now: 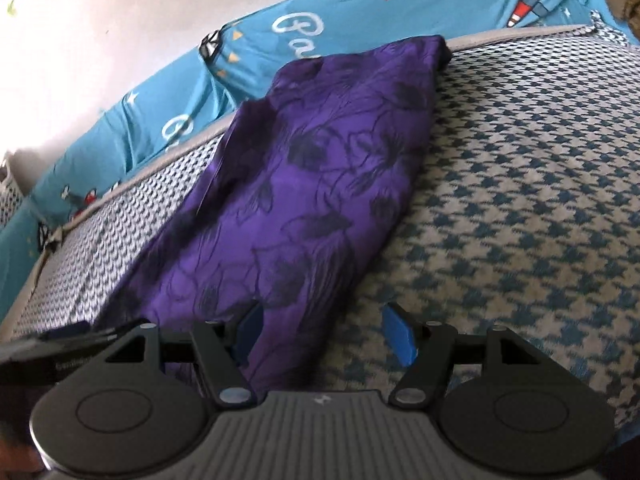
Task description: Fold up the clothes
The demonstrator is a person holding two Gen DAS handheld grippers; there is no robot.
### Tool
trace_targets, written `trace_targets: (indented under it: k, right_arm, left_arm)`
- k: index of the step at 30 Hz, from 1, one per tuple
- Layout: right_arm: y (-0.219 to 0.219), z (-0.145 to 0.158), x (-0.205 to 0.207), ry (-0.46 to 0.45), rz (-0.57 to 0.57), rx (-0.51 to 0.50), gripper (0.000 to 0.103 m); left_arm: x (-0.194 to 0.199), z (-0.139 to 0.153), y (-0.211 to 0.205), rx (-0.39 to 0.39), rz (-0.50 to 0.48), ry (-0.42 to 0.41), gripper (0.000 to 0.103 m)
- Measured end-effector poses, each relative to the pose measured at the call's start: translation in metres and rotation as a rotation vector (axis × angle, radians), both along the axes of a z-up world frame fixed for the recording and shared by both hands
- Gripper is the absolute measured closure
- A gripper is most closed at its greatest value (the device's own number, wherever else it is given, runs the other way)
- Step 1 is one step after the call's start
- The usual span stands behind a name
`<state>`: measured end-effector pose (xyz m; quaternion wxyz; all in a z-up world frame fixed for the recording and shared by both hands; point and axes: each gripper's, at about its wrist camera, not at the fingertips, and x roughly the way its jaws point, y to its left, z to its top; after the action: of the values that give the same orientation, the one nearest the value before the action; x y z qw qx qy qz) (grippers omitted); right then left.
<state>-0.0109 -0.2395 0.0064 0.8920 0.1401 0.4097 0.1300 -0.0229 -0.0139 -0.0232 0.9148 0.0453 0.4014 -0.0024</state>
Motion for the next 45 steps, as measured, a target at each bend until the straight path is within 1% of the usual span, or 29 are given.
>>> trace_targets:
  k: [4,9,12,16,23,31,36,39,41,45]
  right_arm:
    - [0.009,0.0,-0.009,-0.021,0.037,-0.038,0.037]
    - [0.018,-0.002,-0.02,-0.053,0.067,-0.093,0.034]
    - [0.025,-0.002,-0.028,-0.075,0.097,-0.139,0.032]
    - [0.03,-0.003,-0.044,-0.094,0.135,-0.16,0.031]
    - [0.035,-0.005,-0.067,-0.116,0.187,-0.2,0.03]
    - [0.034,-0.005,-0.082,-0.113,0.221,-0.19,0.03]
    - [0.042,-0.004,-0.094,-0.117,0.288,-0.194,0.03]
    - [0.044,-0.003,-0.098,-0.119,0.315,-0.173,0.03]
    - [0.045,-0.002,-0.099,-0.125,0.323,-0.164,0.03]
    - [0.047,-0.002,-0.1,-0.141,0.326,-0.183,0.031]
  left_arm:
    - [-0.003,-0.003,0.004,-0.021,0.01,0.019,0.0]
    - [-0.007,-0.008,0.014,-0.092,0.038,0.037,0.0]
    - [-0.012,-0.007,0.019,-0.114,0.055,0.04,0.0]
    - [-0.02,-0.006,0.02,-0.119,0.054,0.037,0.0]
    - [-0.026,-0.004,0.027,-0.15,0.066,0.037,0.0]
    - [-0.033,-0.002,0.034,-0.167,0.089,0.039,0.0]
    - [-0.035,-0.001,0.038,-0.169,0.104,0.042,0.0]
    - [-0.037,0.0,0.039,-0.168,0.108,0.045,0.0]
    - [-0.037,0.0,0.039,-0.171,0.108,0.047,0.0]
    - [-0.039,0.001,0.041,-0.181,0.107,0.051,0.0]
